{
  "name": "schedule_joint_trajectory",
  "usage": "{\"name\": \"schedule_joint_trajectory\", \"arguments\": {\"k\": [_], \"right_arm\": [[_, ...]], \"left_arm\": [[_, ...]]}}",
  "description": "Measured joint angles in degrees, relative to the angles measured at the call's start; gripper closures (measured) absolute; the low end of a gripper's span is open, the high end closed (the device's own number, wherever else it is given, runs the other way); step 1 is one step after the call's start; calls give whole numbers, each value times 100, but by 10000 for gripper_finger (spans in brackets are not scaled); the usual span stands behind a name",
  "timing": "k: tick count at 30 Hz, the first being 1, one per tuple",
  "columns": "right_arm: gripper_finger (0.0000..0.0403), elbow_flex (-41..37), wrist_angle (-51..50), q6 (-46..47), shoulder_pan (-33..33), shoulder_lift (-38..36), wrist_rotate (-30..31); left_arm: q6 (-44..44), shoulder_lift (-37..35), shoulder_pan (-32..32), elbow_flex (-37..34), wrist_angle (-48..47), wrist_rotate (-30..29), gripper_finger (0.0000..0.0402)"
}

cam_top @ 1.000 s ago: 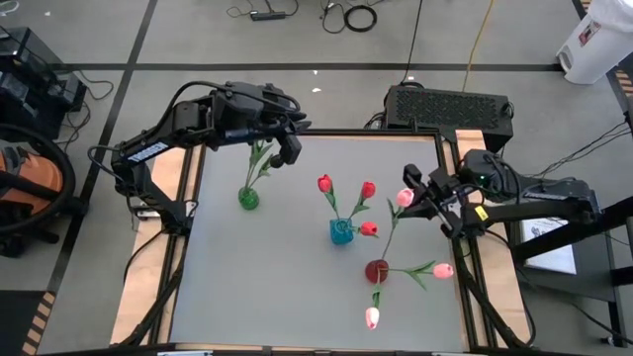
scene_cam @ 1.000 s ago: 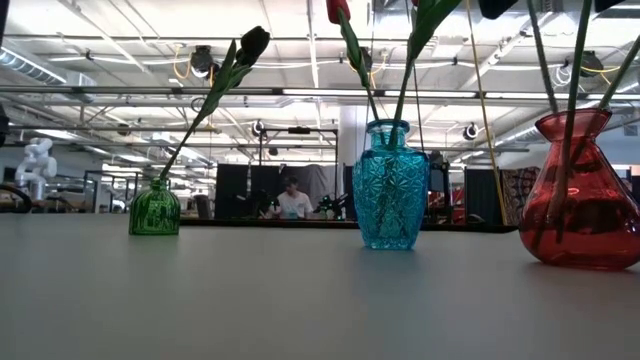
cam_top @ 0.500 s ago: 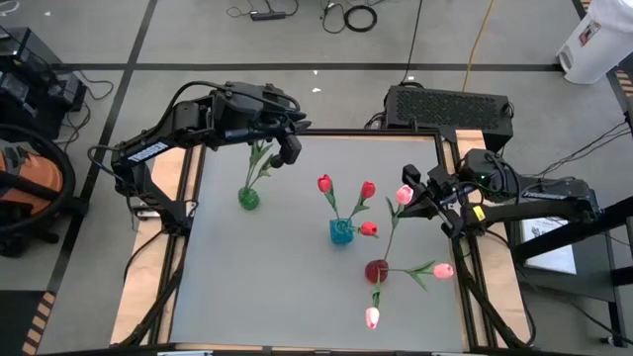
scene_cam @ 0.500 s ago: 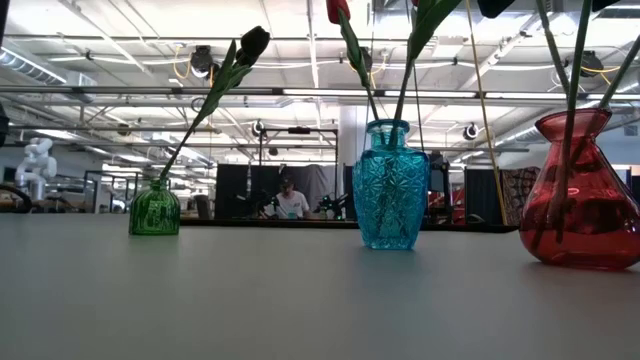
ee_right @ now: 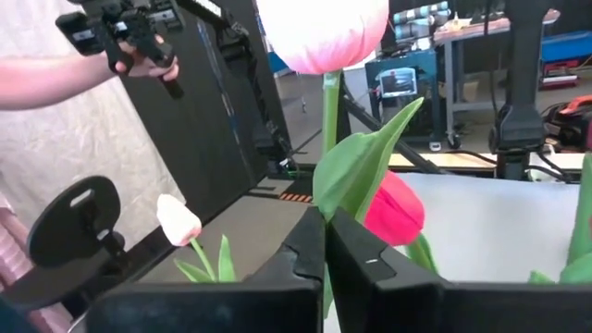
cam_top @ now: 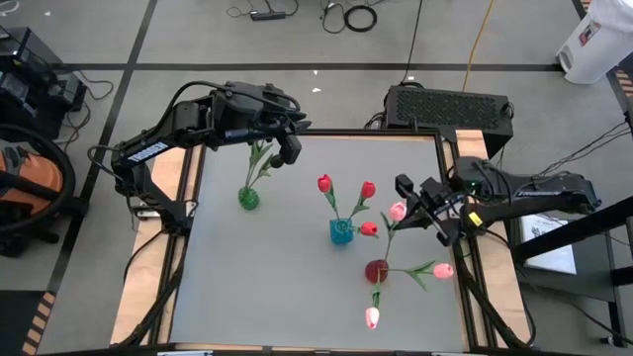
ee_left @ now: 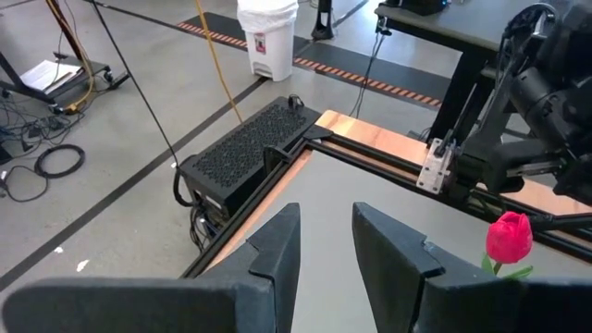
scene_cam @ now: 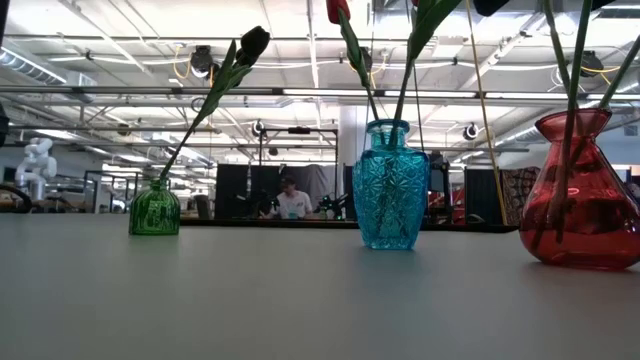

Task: Sort flowers into vase by color
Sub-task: Put the pink tulip into the red vase

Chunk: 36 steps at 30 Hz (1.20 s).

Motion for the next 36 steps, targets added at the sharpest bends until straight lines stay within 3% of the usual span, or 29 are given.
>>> {"name": "schedule_joint_trajectory", "arguments": {"k": [23,29,36], "right_arm": [[399,0,-54,-800,593,514,-48],[365,0,-38,-801,671,624,-53],[297,0,-37,-799,683,624,-63]], "left_arm": [[0,-2,0,0,4,0,292],[0,-2,0,-2,2,0,292],[0,-2,0,0,0,0,292]]}}
